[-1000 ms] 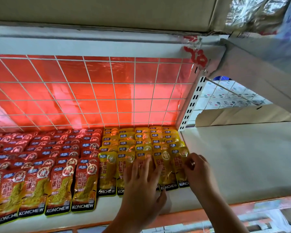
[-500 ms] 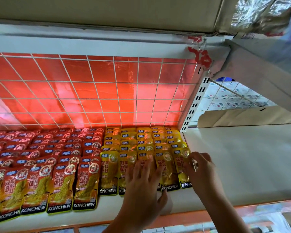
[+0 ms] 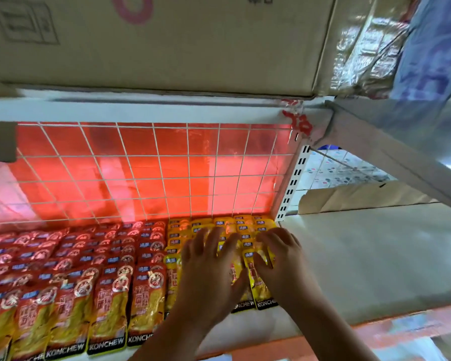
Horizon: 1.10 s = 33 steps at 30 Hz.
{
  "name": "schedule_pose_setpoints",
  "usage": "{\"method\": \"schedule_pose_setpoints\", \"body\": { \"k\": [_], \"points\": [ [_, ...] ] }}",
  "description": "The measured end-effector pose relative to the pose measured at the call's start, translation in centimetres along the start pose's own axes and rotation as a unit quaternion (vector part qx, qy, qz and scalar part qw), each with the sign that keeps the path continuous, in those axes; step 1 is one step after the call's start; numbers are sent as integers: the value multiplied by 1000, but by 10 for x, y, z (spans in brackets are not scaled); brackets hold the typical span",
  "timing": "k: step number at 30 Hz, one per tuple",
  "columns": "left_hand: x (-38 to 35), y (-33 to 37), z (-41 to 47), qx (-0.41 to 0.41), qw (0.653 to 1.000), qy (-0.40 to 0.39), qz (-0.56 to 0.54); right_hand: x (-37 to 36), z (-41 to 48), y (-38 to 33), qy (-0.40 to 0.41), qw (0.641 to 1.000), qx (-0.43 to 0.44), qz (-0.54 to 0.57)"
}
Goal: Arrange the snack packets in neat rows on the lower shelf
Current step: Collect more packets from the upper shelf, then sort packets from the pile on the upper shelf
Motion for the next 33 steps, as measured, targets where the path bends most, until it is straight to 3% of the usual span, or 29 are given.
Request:
{"method": "schedule_pose_setpoints", "body": {
  "k": [6, 12, 18, 20, 24, 27, 33],
  "points": [
    [81, 25, 42, -72, 996, 51, -22, 74, 21, -66, 90, 996, 10, -1],
    [160, 88, 86, -184, 972, 99, -109, 193, 35, -121, 216, 975, 36, -20],
    [211, 174, 117, -301, 923, 129, -202, 293, 39, -111, 227, 970, -11, -88],
    [213, 200, 126, -307, 924, 95, -205, 311, 40, -80, 180, 973, -72, -123],
    [190, 251, 146, -311, 935, -52, -161, 324, 33, 13, 61, 974, -207, -67],
    [164, 279, 155, -285, 930, -179, -149, 343, 28, 58, 43, 964, -215, -153],
    [140, 327, 178, -279, 934, -224, -13, 384, 23, 127, 59, 967, -207, -137]
  ]
}}
Point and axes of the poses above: each hand's wrist, its own z-axis towards the middle knuckle, its own x-axis out of the back of the hand, y = z × x, the point moved 9 cm from there along z, towards the middle knuckle, and after that the axes turned 1 degree about x, right-handed, at the moved point
